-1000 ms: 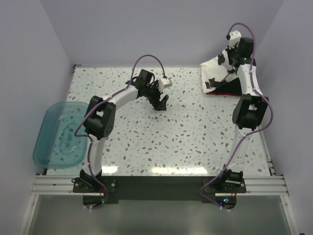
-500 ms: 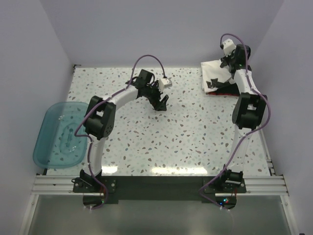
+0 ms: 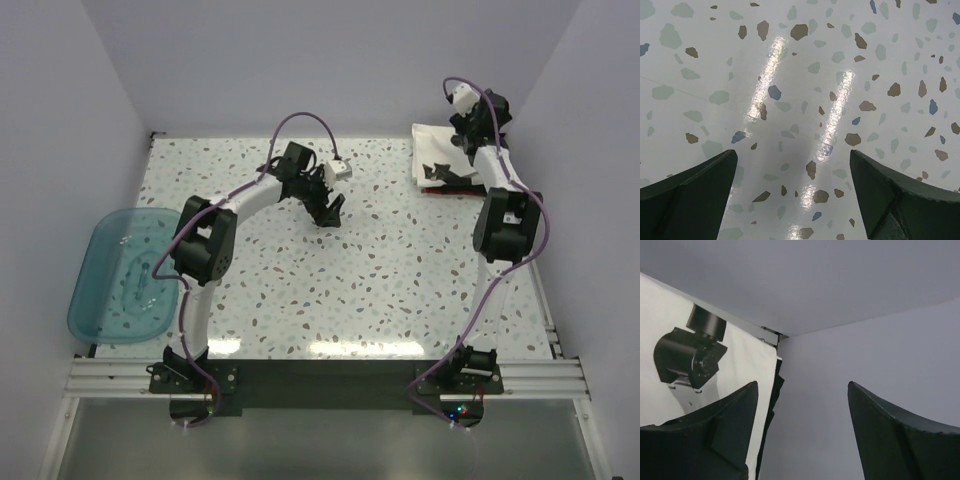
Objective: Fold and stack the t-shirts
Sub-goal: Neatly place the folded tshirt to the corner, then reset both grippers
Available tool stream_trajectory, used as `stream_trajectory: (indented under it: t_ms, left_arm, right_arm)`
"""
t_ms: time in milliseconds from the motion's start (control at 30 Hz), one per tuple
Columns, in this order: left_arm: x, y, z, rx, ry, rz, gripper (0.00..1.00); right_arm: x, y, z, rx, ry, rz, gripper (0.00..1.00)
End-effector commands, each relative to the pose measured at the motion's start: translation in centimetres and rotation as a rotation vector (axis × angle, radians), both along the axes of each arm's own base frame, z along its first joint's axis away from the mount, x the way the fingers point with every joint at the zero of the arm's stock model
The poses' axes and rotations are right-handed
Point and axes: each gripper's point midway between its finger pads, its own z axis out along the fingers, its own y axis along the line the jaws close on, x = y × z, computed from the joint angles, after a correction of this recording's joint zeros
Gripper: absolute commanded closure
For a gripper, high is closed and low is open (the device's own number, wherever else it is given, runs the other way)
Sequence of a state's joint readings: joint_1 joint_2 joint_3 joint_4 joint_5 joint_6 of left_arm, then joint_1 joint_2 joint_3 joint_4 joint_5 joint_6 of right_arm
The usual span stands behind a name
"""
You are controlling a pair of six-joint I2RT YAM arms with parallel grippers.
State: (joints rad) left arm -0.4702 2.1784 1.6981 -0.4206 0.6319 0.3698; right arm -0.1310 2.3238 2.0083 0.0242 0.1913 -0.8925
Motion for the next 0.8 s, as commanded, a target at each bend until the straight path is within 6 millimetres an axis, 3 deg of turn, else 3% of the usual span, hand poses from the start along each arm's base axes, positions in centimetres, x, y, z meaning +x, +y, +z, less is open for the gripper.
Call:
stream_trajectory:
  t_ms: [0,167,267,367,400,467,500,567,600,633,700,733,767]
  left_arm:
    - [0.9,-0.2,2.2,-0.037,-0.038,0.000,0.00]
    - [0.8,-0.1,2.1,-0.039,-0.035,0.013,0.00]
    - [0.8,0.1,2.5,-0.040,-0.036,0.032,0.00]
    - [1.1,0.3,3.8,-0.048,-0.059,0.055,0.00]
    - [1.2,0.4,4.2,-0.051,-0.068,0.065,0.00]
    - [1.4,0.7,5.7,-0.062,-0.080,0.093,0.00]
    - [1.4,0.8,6.2,-0.066,-0.080,0.107,0.00]
    - [1.8,1.4,7.7,-0.079,-0.073,0.157,0.00]
    - [1.8,1.7,8.6,-0.083,-0.064,0.167,0.00]
    - [1.8,1.9,9.5,-0.089,-0.062,0.179,0.00]
    - [2.3,3.0,11.1,-0.096,-0.047,0.237,0.00]
    - [2.6,3.5,11.4,-0.086,-0.036,0.285,0.00]
    - [2.9,4.3,11.8,-0.075,-0.027,0.319,0.00]
  right_arm:
    - [0.6,-0.7,3.8,-0.043,-0.121,-0.039,0.23]
    - [0.3,0.1,5.2,-0.011,-0.148,-0.037,0.18]
    - [-0.1,1.6,5.9,0.070,-0.146,-0.012,0.11]
    - [-0.8,4.0,5.8,0.167,-0.118,0.024,0.01]
    - [-1.0,5.6,6.8,0.205,-0.127,0.058,0.01]
    - [-1.7,7.4,6.7,0.265,-0.117,0.077,0.01]
    - [-2.2,8.3,8.0,0.288,-0.124,0.107,0.01]
    - [-3.1,9.9,7.7,0.341,-0.092,0.132,0.01]
    - [-3.9,11.2,9.1,0.389,-0.101,0.173,0.01]
    - [-4.5,11.9,8.8,0.415,-0.083,0.191,0.01]
    - [-5.6,14.5,9.0,0.497,-0.057,0.266,0.01]
    - [-6.8,15.3,10.5,0.517,-0.060,0.295,0.01]
    - [-7.4,15.9,10.7,0.552,-0.055,0.306,0.01]
